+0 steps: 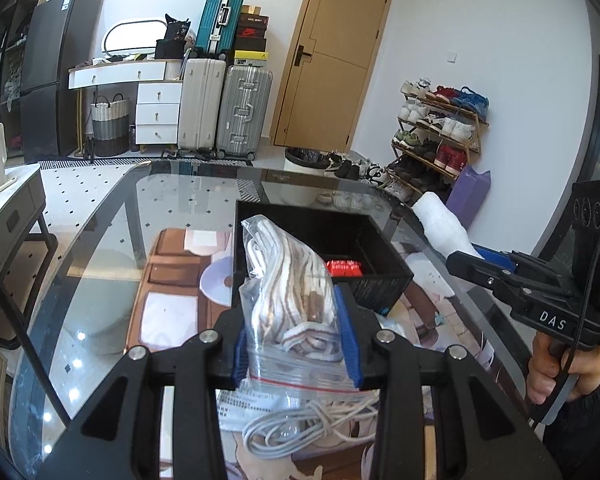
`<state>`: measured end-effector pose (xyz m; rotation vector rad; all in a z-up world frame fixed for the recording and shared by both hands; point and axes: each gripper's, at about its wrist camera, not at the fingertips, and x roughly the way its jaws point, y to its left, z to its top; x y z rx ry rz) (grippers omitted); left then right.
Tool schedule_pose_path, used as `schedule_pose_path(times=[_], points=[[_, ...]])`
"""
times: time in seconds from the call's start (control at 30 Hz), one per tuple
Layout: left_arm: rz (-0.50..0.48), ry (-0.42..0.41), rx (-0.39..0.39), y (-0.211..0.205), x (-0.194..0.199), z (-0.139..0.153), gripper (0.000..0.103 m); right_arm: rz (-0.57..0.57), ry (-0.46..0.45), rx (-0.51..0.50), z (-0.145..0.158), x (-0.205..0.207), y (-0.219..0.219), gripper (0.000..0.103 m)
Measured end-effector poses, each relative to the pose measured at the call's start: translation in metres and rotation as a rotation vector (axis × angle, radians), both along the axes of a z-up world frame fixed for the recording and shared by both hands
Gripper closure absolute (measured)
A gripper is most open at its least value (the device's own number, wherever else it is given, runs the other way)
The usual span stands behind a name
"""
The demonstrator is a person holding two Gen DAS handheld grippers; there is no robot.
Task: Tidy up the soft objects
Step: 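Lift white foam with right gripper while left gripper lifts cable bag toward black box, then lower white foam and cable bag into the black box and open both grippers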
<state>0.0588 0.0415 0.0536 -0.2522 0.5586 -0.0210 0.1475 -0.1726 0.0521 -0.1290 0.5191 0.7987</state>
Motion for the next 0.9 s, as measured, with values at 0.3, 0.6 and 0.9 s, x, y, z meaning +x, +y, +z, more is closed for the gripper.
schedule_pose_path(times=[0.3,0.6,0.9], points=[[-0.005,-0.012,-0.003,0.005,0.022,0.009,0.067,0.029,-0.009,0.002,0.008,0.012,0.019,0.069],[-0.024,-0.018,0.02,0.002,0.042,0.016,0.067,0.053,0.012,0.013,0.016,0.029,0.031,0.069],[-0.026,-0.019,0.023,0.006,0.062,0.024,0.067,0.041,0.036,0.032,0.019,0.049,0.035,0.069]])
